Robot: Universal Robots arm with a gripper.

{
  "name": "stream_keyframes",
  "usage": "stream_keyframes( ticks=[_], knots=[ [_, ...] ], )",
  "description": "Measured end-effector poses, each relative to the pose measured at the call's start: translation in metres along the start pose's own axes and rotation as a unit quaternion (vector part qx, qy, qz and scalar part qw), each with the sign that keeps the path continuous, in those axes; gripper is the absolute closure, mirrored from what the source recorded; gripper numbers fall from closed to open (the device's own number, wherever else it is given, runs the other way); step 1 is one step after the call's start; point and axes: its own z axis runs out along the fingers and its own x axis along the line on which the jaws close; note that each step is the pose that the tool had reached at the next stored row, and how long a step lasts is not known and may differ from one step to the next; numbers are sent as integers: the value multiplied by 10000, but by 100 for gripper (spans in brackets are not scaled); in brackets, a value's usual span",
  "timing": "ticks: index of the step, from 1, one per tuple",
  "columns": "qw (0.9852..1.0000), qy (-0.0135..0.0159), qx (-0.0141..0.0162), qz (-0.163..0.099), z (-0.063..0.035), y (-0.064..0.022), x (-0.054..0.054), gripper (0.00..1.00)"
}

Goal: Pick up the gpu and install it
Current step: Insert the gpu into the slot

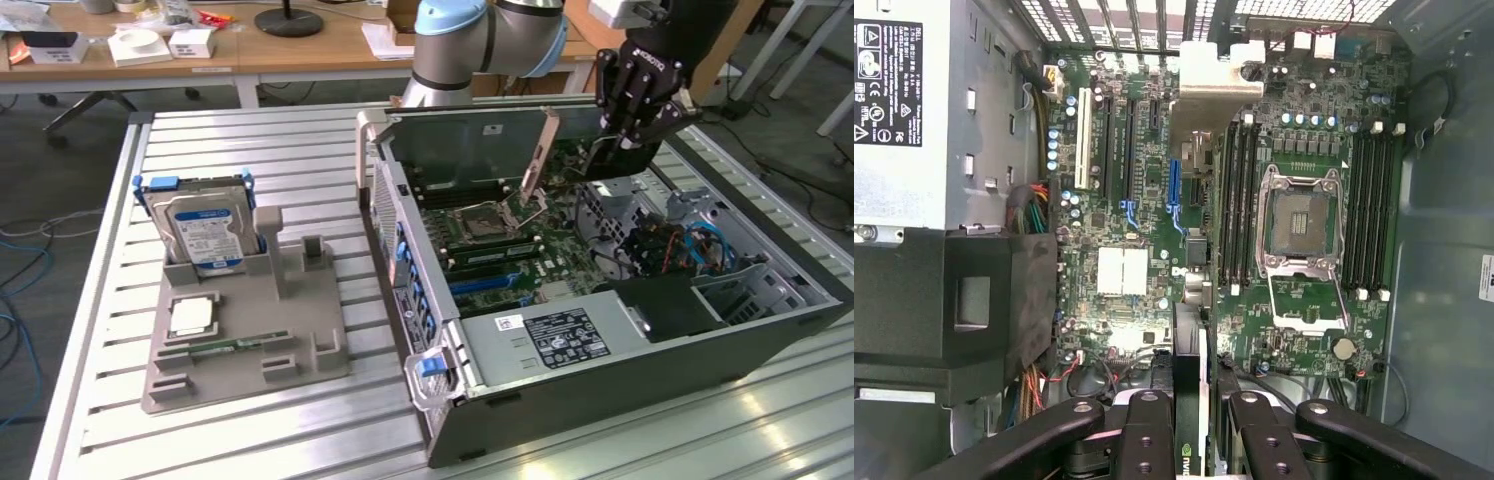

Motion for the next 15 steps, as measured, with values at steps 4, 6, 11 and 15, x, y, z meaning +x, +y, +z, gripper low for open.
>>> stream_keyframes(
  ticks=[4, 6, 11, 15],
  knots=[
    [10000, -1, 0, 0, 30, 0, 0, 74],
    [10000, 0, 0, 0, 47, 0, 0, 74],
    [10000, 0, 0, 0, 98, 0, 1, 74],
    [10000, -1, 0, 0, 143, 2, 1, 74]
  ],
)
